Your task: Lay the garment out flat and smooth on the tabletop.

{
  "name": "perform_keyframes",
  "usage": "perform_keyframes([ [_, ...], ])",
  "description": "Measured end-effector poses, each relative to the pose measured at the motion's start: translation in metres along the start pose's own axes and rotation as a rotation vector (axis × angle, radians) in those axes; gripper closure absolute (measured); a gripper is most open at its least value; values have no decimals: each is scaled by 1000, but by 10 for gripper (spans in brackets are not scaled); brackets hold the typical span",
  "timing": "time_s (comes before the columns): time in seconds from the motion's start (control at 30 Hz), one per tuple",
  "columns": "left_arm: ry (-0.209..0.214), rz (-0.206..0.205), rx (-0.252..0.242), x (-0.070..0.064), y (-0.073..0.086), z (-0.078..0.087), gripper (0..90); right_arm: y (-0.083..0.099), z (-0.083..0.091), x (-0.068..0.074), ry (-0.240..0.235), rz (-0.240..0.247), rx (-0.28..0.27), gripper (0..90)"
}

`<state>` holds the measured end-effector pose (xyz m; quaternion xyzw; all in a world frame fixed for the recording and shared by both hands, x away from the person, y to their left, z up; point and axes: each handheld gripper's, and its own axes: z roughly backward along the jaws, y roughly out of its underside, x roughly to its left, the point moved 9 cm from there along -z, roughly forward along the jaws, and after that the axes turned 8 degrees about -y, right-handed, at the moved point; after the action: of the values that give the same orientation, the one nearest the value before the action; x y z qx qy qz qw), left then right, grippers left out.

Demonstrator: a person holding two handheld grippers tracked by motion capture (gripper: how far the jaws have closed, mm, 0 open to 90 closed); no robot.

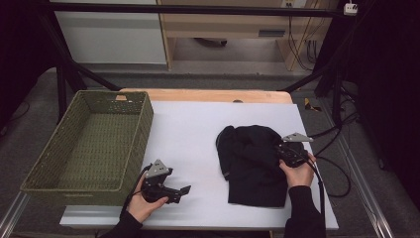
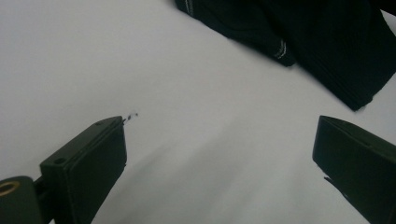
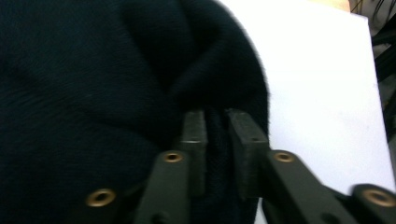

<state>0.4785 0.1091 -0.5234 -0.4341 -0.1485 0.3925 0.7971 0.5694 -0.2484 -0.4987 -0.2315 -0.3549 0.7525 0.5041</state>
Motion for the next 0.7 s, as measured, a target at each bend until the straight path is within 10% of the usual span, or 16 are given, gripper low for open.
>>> perform_keyframes([
  [0.23, 3, 0, 1, -1, 0, 0, 23, -23, 58, 8, -40, -14, -145, 391],
  [0.4, 4, -2, 3, -2, 0, -1, 22, -34, 87, 41, -132, 17, -210, 324],
  [0.7, 3, -12, -5, -1, -1, 1, 22, 1, 37, 146, -342, 111, -65, 291],
])
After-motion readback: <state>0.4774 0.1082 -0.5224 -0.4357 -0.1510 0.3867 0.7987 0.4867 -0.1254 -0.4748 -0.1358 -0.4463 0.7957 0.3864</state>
